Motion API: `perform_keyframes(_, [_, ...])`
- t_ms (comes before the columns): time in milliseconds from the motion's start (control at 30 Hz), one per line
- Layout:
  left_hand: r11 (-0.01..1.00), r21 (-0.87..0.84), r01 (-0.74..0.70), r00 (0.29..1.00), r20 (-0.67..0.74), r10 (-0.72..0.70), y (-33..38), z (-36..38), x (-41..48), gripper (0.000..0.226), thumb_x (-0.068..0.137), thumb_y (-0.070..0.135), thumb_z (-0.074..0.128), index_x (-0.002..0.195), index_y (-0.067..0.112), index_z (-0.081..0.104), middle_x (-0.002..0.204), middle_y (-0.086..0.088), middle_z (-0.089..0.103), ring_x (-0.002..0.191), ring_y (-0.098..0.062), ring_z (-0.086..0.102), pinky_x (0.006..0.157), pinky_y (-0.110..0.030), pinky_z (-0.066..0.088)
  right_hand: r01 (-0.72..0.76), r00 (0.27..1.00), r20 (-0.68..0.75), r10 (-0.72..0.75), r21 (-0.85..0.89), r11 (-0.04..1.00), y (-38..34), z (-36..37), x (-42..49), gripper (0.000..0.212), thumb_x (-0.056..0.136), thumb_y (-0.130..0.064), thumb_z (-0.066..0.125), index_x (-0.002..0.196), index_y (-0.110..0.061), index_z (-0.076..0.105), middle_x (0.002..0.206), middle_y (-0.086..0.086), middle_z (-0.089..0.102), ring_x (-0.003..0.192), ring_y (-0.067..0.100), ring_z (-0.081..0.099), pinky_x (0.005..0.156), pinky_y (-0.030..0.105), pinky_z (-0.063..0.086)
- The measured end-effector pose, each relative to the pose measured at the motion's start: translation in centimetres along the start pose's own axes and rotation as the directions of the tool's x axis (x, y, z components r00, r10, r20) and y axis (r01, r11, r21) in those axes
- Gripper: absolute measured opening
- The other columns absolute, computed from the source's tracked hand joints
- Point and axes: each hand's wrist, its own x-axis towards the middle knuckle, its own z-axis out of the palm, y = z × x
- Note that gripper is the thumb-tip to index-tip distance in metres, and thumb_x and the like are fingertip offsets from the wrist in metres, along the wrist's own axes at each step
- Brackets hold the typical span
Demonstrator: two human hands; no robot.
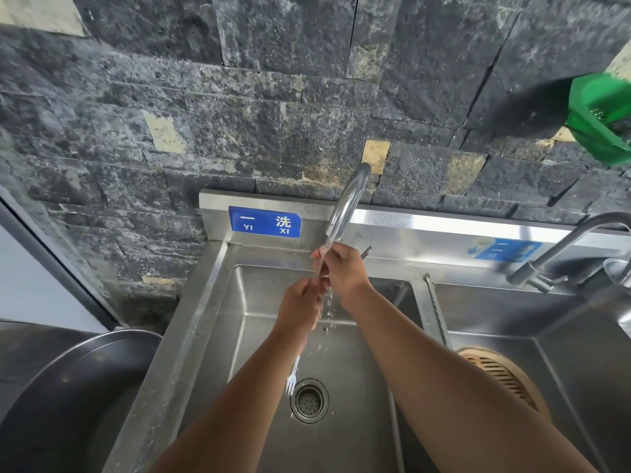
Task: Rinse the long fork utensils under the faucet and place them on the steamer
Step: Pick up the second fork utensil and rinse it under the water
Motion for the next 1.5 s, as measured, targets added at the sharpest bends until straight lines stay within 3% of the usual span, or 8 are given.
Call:
perform_keyframes(167, [0.996, 0.052, -0.075, 0.994, -0.080, 0.079, 0.9, 0.6, 1.5, 0.044, 0.100, 0.032, 0.047, 0.058, 0.023, 0.054, 0.043, 0.010, 0.042, 0.037, -0.006, 0.033, 0.039, -0.019, 0.025, 0.049, 0.999, -0.013, -0.050, -0.080, 0.996, -0.4, 0.0, 0.6, 0.018, 0.095, -0.014, 0.059, 0.089, 0.000, 0.069, 0.066, 0.009, 0.065, 0.054, 0.019, 0.059, 0.051, 0.033, 0.050])
perform_keyframes(367, [0.989, 0.078, -0.123, 0.986, -0.103, 0.130, 0.7, 0.9, 1.7, 0.051, 0.098, 0.040, 0.048, 0.049, 0.027, 0.052, 0.043, 0.011, 0.040, 0.040, -0.006, 0.032, 0.045, -0.022, 0.026, 0.050, 0.999, 0.001, -0.050, -0.100, 0.994, 0.1, 0.2, -0.2, 0.021, 0.097, -0.012, 0.057, 0.080, -0.015, 0.069, 0.068, -0.001, 0.066, 0.056, 0.014, 0.058, 0.057, 0.028, 0.048])
perform_keyframes(467, [0.993, 0.011, -0.121, 0.992, -0.046, 0.121, 0.9, 1.0, 1.3, 0.046, 0.100, 0.042, 0.047, 0.057, 0.031, 0.058, 0.043, 0.012, 0.039, 0.038, -0.006, 0.031, 0.039, -0.021, 0.025, 0.019, 0.999, 0.028, -0.018, -0.033, 0.999, -1.1, -0.2, -0.1, 0.020, 0.099, -0.008, 0.051, 0.089, -0.003, 0.068, 0.065, 0.006, 0.060, 0.058, 0.019, 0.054, 0.057, 0.032, 0.048])
perform_keyframes(567, [0.993, -0.048, -0.112, 0.994, -0.014, 0.111, 1.0, 1.1, 1.0, 0.037, 0.103, 0.034, 0.046, 0.071, 0.019, 0.059, 0.042, 0.013, 0.038, 0.036, -0.003, 0.029, 0.036, -0.017, 0.024, 0.005, 1.000, 0.022, -0.006, 0.042, 0.999, -2.3, -0.5, -0.1, 0.020, 0.100, -0.006, 0.050, 0.091, 0.001, 0.066, 0.067, 0.010, 0.058, 0.055, 0.021, 0.051, 0.046, 0.028, 0.043])
perform_keyframes(833, [0.995, -0.021, -0.097, 0.995, -0.009, 0.097, 1.5, 0.3, 0.9, 0.036, 0.106, 0.021, 0.038, 0.073, 0.014, 0.051, 0.040, 0.014, 0.034, 0.034, -0.001, 0.025, 0.034, -0.014, 0.021, -0.044, 0.995, 0.089, 0.035, 0.099, 0.994, -3.5, -0.8, 1.0, 0.021, 0.102, -0.009, 0.047, 0.104, -0.001, 0.066, 0.078, 0.006, 0.065, 0.068, 0.018, 0.062, 0.061, 0.032, 0.055])
perform_keyframes(1100, [0.997, -0.056, -0.048, 0.999, 0.016, 0.049, 0.7, 0.1, 0.5, 0.036, 0.106, 0.020, 0.037, 0.072, 0.015, 0.047, 0.042, 0.014, 0.030, 0.034, -0.002, 0.020, 0.035, -0.012, 0.016, -0.028, 0.997, 0.069, 0.019, 0.130, 0.991, -3.7, -0.8, 2.0, 0.030, 0.102, -0.006, 0.041, 0.089, -0.010, 0.068, 0.066, 0.004, 0.064, 0.063, 0.020, 0.057, 0.064, 0.036, 0.052])
perform_keyframes(1200, [0.997, -0.064, -0.033, 0.999, 0.024, 0.035, 0.5, 0.4, 0.3, 0.035, 0.106, 0.020, 0.036, 0.072, 0.015, 0.045, 0.043, 0.014, 0.030, 0.036, -0.003, 0.019, 0.036, -0.012, 0.015, -0.034, 0.998, 0.059, 0.026, 0.139, 0.990, -4.0, -1.2, 2.4, 0.031, 0.102, -0.006, 0.042, 0.087, -0.010, 0.069, 0.060, 0.000, 0.065, 0.053, 0.014, 0.061, 0.058, 0.030, 0.057])
perform_keyframes(1500, [0.999, -0.038, -0.012, 0.999, 0.045, 0.014, -0.1, -0.5, 0.0, 0.034, 0.106, 0.021, 0.037, 0.074, 0.014, 0.046, 0.048, 0.012, 0.031, 0.038, -0.004, 0.021, 0.036, -0.015, 0.016, 0.008, 0.998, 0.066, -0.016, 0.124, 0.992, -4.9, -1.6, 3.8, 0.031, 0.102, -0.002, 0.041, 0.084, -0.006, 0.066, 0.060, 0.002, 0.065, 0.050, 0.014, 0.062, 0.057, 0.036, 0.058])
